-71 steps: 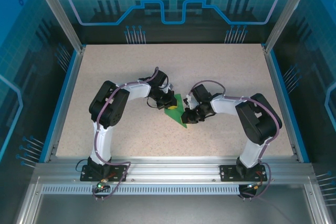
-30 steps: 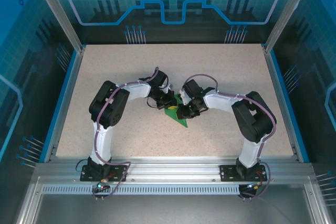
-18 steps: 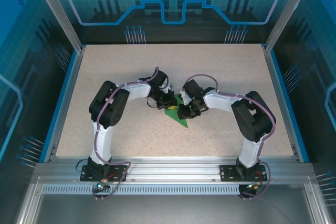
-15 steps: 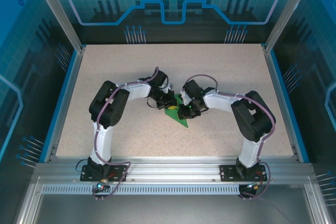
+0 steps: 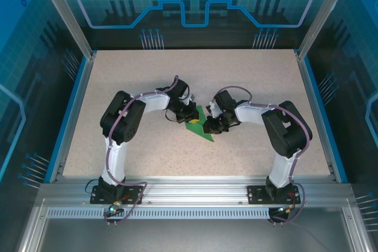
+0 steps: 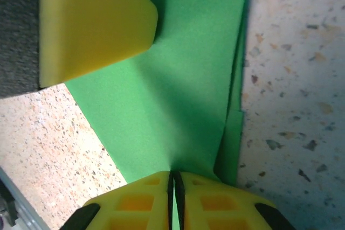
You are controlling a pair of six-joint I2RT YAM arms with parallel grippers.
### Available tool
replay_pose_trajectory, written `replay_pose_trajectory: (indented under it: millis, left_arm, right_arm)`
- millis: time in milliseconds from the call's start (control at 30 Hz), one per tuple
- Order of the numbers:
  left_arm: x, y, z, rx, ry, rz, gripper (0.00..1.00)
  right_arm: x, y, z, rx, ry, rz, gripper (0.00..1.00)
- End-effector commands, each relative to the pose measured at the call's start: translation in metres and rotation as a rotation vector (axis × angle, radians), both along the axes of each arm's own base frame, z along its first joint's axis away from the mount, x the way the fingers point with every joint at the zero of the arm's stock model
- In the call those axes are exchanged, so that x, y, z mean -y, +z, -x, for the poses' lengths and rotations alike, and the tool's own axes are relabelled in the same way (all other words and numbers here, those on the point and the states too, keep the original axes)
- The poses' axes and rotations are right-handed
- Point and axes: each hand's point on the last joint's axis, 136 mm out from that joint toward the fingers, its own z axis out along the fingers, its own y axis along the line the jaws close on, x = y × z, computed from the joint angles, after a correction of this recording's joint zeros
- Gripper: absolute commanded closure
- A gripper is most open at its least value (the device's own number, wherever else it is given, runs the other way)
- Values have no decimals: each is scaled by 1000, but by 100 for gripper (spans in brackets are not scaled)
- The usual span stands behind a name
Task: Fold a paper plane with a square sheet of paper (fold left side to right side)
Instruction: Fourth fold the wing at the center of the table.
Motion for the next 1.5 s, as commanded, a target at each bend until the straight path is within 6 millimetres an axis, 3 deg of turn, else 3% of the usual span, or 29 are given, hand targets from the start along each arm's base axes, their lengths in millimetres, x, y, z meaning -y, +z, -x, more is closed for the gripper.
replay_pose_trajectory:
  millis: [0,233,433,633,967,1467]
  left_arm:
    - [-17,-16,16,-39,-5,-98,100]
    - [3,29,6,107,-45,29,95]
    - [18,46,22,155,-118,70,95]
    - [23,34,36,111,-138,92,97]
    - [28,17,34,91,-148,110,98]
    - [9,-19,30,74,-116,-38,100]
  right_arm:
    - [26,-33,26,-155,-51,71,88]
    - [36,-49,39,-207,-44,115,100]
    - [38,-49,39,-200,-38,127,100]
    - [38,-49,39,-198,-36,123,100]
    - [38,-49,38,-197,-37,127,100]
    - [43,-53,44,-213,-23,170,100]
